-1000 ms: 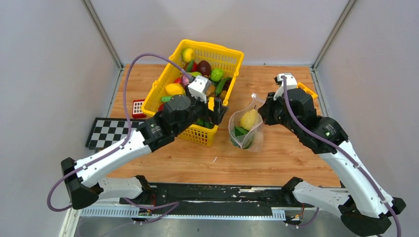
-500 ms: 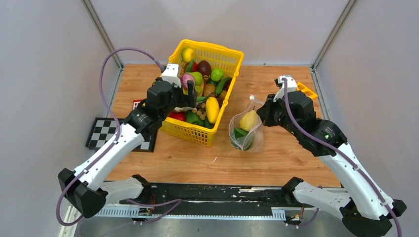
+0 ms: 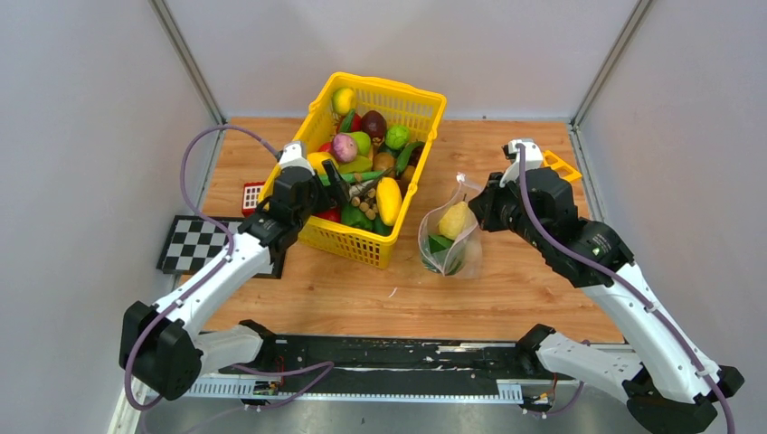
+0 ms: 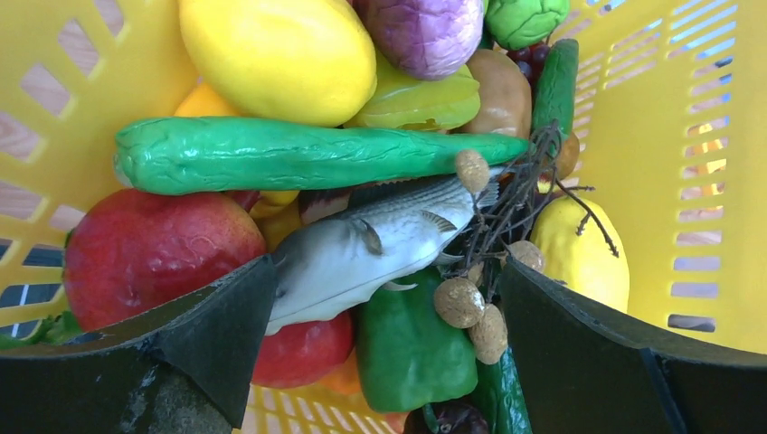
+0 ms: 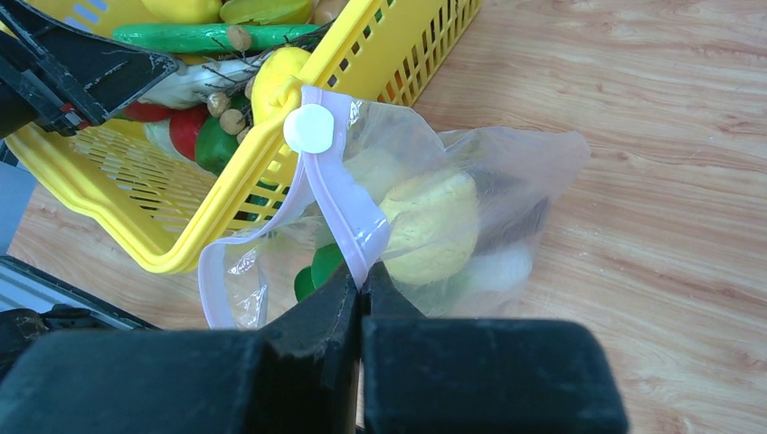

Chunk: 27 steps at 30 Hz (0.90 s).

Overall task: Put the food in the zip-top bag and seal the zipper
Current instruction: Pick up the fake fish from the bin.

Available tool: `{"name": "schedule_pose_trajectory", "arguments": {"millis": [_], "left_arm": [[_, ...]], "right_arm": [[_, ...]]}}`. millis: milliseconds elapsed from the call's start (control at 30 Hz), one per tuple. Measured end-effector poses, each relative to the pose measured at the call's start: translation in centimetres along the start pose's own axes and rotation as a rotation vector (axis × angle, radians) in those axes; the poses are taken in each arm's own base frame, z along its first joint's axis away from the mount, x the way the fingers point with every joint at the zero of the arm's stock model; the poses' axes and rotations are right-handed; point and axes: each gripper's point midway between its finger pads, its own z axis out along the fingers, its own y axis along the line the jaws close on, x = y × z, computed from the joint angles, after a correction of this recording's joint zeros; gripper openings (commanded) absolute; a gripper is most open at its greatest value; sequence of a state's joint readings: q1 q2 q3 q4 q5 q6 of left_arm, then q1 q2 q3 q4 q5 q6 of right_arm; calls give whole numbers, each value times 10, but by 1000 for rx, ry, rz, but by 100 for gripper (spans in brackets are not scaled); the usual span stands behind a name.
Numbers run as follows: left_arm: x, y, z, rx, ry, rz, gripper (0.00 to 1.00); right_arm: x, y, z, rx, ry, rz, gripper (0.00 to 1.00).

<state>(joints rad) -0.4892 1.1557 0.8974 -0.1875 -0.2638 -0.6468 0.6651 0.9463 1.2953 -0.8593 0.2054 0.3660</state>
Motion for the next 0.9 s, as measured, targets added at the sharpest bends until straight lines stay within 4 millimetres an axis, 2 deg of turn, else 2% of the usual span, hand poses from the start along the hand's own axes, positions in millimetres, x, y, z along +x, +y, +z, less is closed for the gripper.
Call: {"name": "schedule_pose_trajectory", "arguments": {"millis": [233, 433, 767, 900], "left_arm": [[0, 4, 4, 25, -43, -102, 100], [-7, 9, 2, 0, -78, -105, 100], [-14, 25, -2, -100, -6, 125, 100], [-7, 19, 5, -68, 79, 256, 99]], "right_arm": [[1, 2, 1, -8, 3, 7, 0], [1, 3, 1, -17, 4, 8, 0], [2, 5, 1, -28, 8, 8, 0], [2, 7, 1, -35, 10, 8, 0]]}}
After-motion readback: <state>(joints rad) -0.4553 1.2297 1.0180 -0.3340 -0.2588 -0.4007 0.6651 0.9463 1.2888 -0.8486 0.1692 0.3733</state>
